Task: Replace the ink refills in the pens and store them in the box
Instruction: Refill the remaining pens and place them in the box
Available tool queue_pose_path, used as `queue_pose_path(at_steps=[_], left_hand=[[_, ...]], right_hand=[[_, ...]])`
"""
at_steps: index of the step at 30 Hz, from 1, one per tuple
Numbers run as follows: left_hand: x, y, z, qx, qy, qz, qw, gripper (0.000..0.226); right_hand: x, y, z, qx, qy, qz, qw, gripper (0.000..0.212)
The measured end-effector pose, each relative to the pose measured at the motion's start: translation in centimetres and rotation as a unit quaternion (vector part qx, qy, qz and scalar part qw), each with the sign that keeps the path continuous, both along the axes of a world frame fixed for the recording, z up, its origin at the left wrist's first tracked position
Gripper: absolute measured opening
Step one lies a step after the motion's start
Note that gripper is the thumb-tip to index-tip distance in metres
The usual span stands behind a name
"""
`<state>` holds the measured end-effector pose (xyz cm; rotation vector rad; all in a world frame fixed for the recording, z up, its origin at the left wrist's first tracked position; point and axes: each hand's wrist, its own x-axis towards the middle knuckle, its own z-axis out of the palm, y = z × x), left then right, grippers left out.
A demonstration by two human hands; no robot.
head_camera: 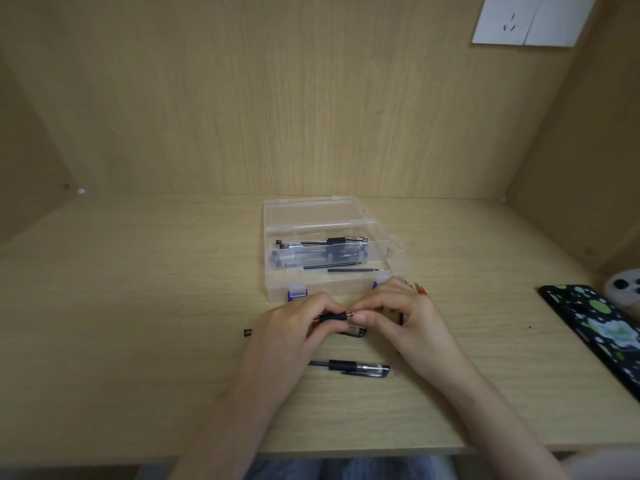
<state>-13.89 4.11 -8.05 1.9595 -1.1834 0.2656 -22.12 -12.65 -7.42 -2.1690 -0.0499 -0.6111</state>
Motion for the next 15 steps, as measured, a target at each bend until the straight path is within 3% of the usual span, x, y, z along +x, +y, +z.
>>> queue_pose_path(at_steps=[10, 15], left_hand=[[0.06, -0.03, -0.01, -0.003, -0.012, 0.021, 1.0, 0.028], [0.03, -0.01, 0.02, 0.011, -0.027, 0.031, 0.999, 0.029]], right_hand=[[-0.15, 0.12, 0.21, 0.03, 0.018, -0.013, 0.999, 0.028], [-0.05, 0.17, 0.22, 0.025, 0.026, -0.027, 0.999, 0.013]])
